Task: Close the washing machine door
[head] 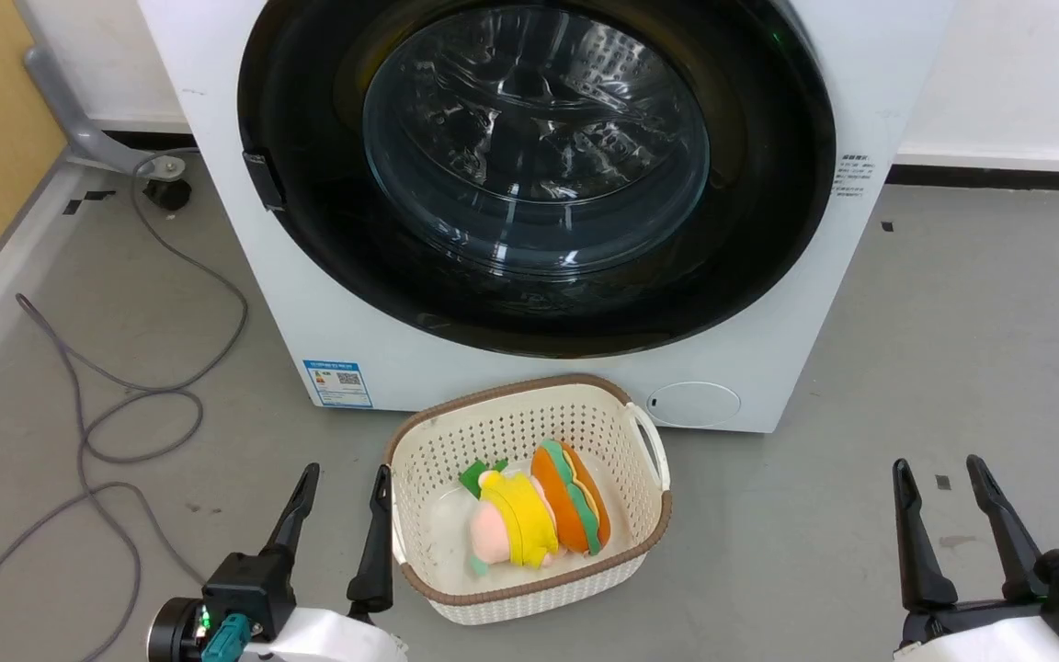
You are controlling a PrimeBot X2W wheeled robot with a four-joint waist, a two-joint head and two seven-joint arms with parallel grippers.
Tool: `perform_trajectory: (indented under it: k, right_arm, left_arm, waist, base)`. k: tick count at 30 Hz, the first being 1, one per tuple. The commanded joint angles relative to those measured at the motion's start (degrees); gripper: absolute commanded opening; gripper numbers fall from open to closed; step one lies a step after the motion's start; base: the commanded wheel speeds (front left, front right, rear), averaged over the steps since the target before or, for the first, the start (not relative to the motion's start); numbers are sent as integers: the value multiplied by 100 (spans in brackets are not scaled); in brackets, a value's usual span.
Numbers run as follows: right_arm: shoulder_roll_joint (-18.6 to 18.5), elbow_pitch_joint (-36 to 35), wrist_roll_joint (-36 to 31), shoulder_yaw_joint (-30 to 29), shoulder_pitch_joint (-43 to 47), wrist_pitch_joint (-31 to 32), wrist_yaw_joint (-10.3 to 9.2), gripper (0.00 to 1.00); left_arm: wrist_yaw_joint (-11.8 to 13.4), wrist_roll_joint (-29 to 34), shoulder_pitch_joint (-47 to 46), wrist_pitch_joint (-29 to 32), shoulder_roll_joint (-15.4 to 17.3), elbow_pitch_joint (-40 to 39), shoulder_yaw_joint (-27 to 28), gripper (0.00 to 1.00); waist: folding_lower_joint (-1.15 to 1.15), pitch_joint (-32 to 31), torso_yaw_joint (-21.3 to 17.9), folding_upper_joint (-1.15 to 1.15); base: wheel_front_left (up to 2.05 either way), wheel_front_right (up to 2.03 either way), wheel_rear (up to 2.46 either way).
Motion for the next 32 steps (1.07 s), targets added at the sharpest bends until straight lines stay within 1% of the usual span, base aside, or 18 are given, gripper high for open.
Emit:
perform_trajectory:
  k: [1, 9, 10, 32]
  right_arm:
    - [35, 18, -47, 3, 83, -25, -5, 100]
    - [52, 45, -96, -25, 45, -25, -5, 100]
    - [21, 35, -51, -23, -1, 0, 0, 0]
    - [27, -15, -156, 62, -52, 230, -1, 0]
  left_arm:
    - [28, 62, 74, -24, 2, -15, 16, 100]
    - [1, 13, 64, -24, 2, -63, 35, 100]
    - [-2, 8, 18, 0, 0, -47, 23, 0]
    - [24, 140, 22, 237, 0, -165, 106, 0]
  waist:
    - [0, 6, 3, 0]
    - [0, 38, -1, 0]
    - [0, 41, -1, 0]
    - [0, 7, -41, 0]
  base:
    - [0, 0, 0]
    - [0, 0, 0]
    - [0, 0, 0]
    - [0, 0, 0]
